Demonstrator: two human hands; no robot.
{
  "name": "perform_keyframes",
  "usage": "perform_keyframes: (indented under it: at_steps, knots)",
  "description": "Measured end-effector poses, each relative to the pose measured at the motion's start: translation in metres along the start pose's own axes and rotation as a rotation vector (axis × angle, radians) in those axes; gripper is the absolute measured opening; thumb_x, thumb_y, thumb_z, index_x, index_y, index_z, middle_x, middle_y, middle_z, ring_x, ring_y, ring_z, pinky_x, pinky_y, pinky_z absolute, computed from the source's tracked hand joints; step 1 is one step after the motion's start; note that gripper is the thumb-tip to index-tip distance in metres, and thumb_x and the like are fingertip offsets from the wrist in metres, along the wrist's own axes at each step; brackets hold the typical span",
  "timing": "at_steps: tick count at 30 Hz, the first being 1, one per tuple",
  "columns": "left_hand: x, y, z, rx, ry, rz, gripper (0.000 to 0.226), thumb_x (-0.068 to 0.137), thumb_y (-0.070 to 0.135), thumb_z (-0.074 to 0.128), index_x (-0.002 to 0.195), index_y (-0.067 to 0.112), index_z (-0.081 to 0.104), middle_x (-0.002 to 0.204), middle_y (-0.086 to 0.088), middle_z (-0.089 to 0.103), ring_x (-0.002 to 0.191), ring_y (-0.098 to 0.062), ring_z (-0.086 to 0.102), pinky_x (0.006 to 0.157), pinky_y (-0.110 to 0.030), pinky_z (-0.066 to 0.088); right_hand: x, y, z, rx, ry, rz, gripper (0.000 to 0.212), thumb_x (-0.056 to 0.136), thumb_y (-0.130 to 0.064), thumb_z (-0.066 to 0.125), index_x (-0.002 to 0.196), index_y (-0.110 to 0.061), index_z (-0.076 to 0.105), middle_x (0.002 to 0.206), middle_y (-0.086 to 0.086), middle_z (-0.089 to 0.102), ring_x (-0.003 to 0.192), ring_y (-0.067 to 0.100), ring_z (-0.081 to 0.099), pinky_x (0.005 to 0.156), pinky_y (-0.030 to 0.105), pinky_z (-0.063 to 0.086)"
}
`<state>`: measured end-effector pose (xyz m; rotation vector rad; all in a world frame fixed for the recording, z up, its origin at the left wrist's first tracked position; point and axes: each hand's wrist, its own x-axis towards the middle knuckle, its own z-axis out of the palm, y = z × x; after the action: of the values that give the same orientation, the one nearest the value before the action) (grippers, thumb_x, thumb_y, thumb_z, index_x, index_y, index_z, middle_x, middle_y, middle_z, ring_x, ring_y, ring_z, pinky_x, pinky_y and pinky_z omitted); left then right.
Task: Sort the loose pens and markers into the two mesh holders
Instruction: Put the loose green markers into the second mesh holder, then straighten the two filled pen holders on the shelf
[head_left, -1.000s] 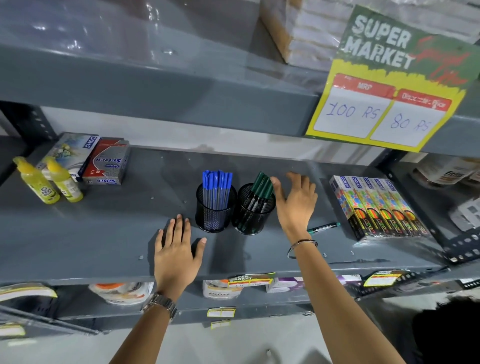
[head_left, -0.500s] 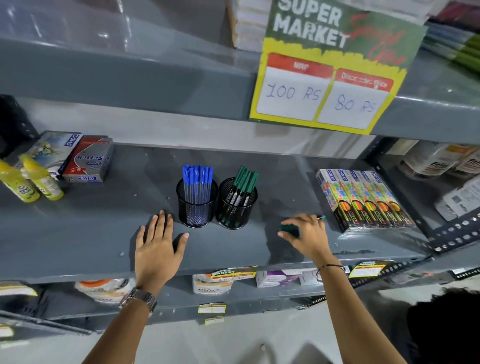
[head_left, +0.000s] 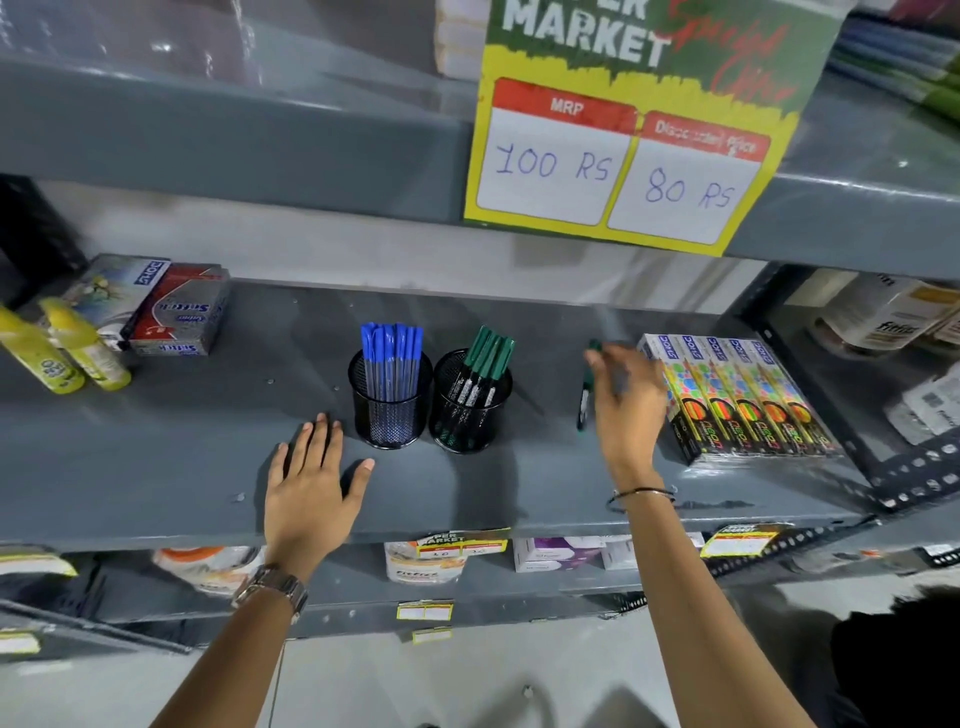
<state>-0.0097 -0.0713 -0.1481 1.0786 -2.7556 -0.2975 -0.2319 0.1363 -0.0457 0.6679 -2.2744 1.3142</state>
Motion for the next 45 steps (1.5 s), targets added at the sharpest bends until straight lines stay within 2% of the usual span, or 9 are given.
perform_keyframes:
  at_steps: [3,7,13,18,24,36,39,42,45]
  knots:
    - [0.0,0.0,-0.001,-0.002,-0.003,-0.001,0.086,0.086,0.063,0.003,0.136,0.005,0.041,0.145,-0.014,0.041,0.135,-0.028,0.035,0.112,-0.047,0.02,0.021,-0.039,0.005,0.201,0.164,0.006,0.014,0.088,-0.03,0.061,0.097,-0.021,0.066,0.085,-0.019,0.062,0.089,0.023,0.058,0.075,0.039,0.049]
    - [0.0,0.001,-0.003,0.005,-0.002,0.005,0.084,0.087,0.062,0.004,0.135,0.005,0.042,0.144,-0.014,0.042,0.135,-0.028,0.036,0.112,-0.046,0.023,0.038,-0.075,0.017,0.255,0.264,-0.054,0.014,0.089,-0.036,0.058,0.101,-0.029,0.058,0.078,-0.027,0.058,0.085,0.02,0.058,0.069,0.028,0.044]
    - [-0.001,0.002,-0.006,-0.005,0.004,0.015,0.086,0.087,0.061,0.001,0.136,0.004,0.042,0.144,-0.014,0.042,0.135,-0.029,0.037,0.112,-0.046,0.023,0.012,-0.073,0.049,0.171,0.101,-0.03,0.011,0.092,-0.029,0.055,0.1,-0.022,0.059,0.081,-0.016,0.057,0.083,0.023,0.059,0.066,0.04,0.05]
    - [-0.001,0.0,-0.005,0.007,0.014,0.023,0.075,0.088,0.057,0.014,0.137,0.005,0.039,0.146,-0.014,0.039,0.136,-0.028,0.034,0.113,-0.045,0.02,-0.012,-0.057,0.067,0.008,0.009,-0.025,0.01,0.092,-0.032,0.056,0.097,-0.024,0.058,0.084,-0.001,0.067,0.083,0.025,0.057,0.059,0.03,0.041]
    - [0.0,-0.001,-0.004,0.0,0.018,0.027,0.076,0.088,0.057,0.012,0.138,0.005,0.039,0.146,-0.014,0.039,0.137,-0.028,0.033,0.113,-0.046,0.021,-0.02,-0.053,0.073,-0.242,-0.078,-0.095,0.012,0.088,-0.025,0.062,0.094,-0.017,0.068,0.097,0.011,0.064,0.089,0.034,0.054,0.07,0.039,0.043]
    - [-0.001,-0.003,-0.002,-0.023,0.051,0.051,0.075,0.088,0.055,0.015,0.137,0.005,0.039,0.146,-0.015,0.039,0.137,-0.028,0.032,0.113,-0.046,0.021,-0.03,-0.047,0.072,-0.366,-0.326,-0.09,0.044,0.095,-0.035,0.048,0.136,-0.021,0.043,0.134,0.017,0.046,0.118,0.036,0.045,0.091,0.046,0.041]
    - [-0.001,-0.003,-0.002,-0.021,0.032,0.055,0.078,0.087,0.057,0.01,0.139,0.006,0.036,0.148,-0.013,0.036,0.138,-0.027,0.029,0.114,-0.045,0.019,-0.035,-0.041,0.064,-0.178,-0.335,0.026,0.058,0.094,-0.043,0.046,0.144,-0.024,0.022,0.139,0.014,0.039,0.122,0.03,0.042,0.096,0.043,0.04]
    - [0.001,-0.004,-0.001,-0.056,0.014,0.048,0.089,0.082,0.066,-0.002,0.144,0.008,0.025,0.153,-0.011,0.026,0.142,-0.024,0.02,0.116,-0.043,0.013,-0.052,-0.036,0.051,0.347,-0.308,0.421,0.08,0.081,-0.05,0.056,0.146,-0.027,0.015,0.145,0.007,0.034,0.127,0.018,0.041,0.096,0.031,0.036]
    - [0.007,-0.002,-0.005,-0.334,0.05,-0.027,0.095,0.078,0.075,0.027,0.146,0.01,0.015,0.155,-0.011,0.022,0.143,-0.023,0.016,0.116,-0.042,0.008,-0.069,-0.023,0.045,0.444,-0.473,0.525,0.096,0.07,-0.05,0.063,0.146,-0.025,0.011,0.15,0.005,0.028,0.131,0.015,0.035,0.104,0.032,0.032]
